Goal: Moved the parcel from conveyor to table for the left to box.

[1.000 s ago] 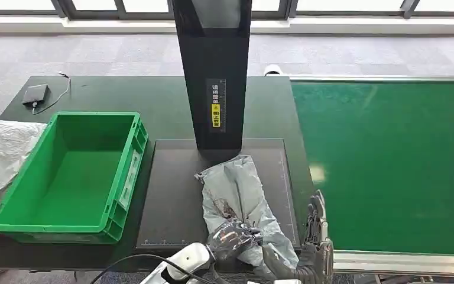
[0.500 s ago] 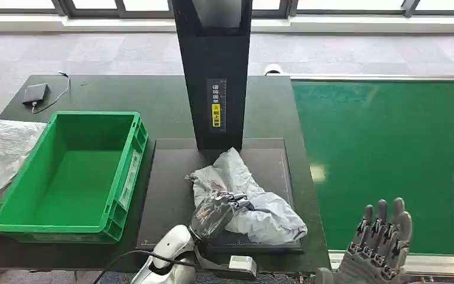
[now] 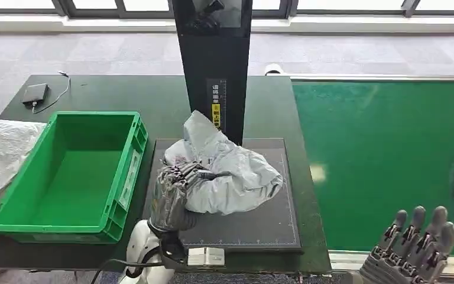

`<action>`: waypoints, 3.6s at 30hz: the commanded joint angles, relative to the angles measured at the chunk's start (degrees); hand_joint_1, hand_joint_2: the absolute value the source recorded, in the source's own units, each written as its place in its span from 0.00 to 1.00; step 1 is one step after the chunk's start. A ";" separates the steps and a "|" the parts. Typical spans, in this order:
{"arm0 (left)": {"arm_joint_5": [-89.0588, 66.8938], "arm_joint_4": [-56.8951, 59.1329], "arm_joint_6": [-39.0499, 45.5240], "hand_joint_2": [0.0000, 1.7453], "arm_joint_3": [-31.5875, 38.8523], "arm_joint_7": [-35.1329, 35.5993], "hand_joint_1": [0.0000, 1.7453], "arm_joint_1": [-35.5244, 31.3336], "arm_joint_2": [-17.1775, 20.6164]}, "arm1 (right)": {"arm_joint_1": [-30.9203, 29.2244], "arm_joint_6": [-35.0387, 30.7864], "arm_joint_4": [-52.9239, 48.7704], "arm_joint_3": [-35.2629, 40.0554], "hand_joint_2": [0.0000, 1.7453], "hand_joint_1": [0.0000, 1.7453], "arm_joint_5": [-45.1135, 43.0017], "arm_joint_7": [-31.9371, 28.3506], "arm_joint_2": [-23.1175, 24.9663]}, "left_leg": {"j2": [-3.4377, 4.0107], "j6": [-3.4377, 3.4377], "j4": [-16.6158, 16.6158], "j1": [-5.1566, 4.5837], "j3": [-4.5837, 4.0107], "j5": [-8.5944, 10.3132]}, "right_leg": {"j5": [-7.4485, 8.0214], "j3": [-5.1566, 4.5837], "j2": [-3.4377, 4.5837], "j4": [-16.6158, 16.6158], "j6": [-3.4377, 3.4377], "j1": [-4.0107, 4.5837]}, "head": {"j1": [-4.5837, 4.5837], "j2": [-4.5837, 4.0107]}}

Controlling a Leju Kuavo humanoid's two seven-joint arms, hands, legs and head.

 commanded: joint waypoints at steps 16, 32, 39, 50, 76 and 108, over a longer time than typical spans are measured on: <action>-1.70 -13.39 8.31 1.00 36.13 1.44 1.00 -4.50 -3.69 | 0.12 0.09 1.91 -0.93 1.00 0.00 0.66 0.00 0.03 | 0.19 -0.05 0.06 0.09 -0.08 -0.02 | 0.01 -0.12 0.15 0.06 -0.06 0.10 | 0.00 -0.02; -3.85 10.38 8.31 1.00 59.63 -3.96 1.00 -16.50 -3.69 | 2.96 0.09 1.53 -2.31 1.00 0.00 3.27 0.00 2.37 | -0.10 -0.14 -0.13 0.07 0.13 0.12 | 0.01 0.05 -0.10 -0.06 -0.15 0.07 | 0.02 0.00; -4.45 16.18 8.31 1.00 58.36 -3.96 1.00 -15.83 -3.69 | 2.26 0.09 1.72 -2.31 1.00 0.00 2.31 0.00 1.21 | -0.08 -0.12 -0.14 0.07 0.07 0.12 | 0.05 0.00 -0.08 -0.10 -0.14 0.08 | 0.00 0.00; -3.16 18.04 8.31 1.00 56.58 -3.96 1.00 -15.38 -3.69 | 2.21 0.09 2.10 -2.66 1.00 0.00 1.77 0.00 1.05 | -0.09 -0.12 -0.16 0.09 0.04 0.13 | 0.05 0.00 -0.09 -0.13 -0.16 0.10 | 0.00 0.00; 8.44 12.60 8.31 0.00 48.74 -3.96 0.00 -12.41 -3.40 | 1.59 0.09 2.78 -4.37 1.00 0.00 1.78 0.00 3.21 | 0.00 -0.12 -0.13 0.12 0.02 0.10 | 0.07 0.00 -0.02 -0.13 -0.15 0.13 | 0.00 0.00; 41.84 9.01 -17.34 0.00 15.67 -2.70 0.00 -4.71 3.25 | 3.82 0.09 0.42 -13.96 1.00 0.00 3.78 0.00 6.05 | -0.25 -0.11 -0.09 0.06 -0.03 0.11 | -0.01 -0.03 -0.25 -0.07 -0.12 0.08 | 0.00 0.00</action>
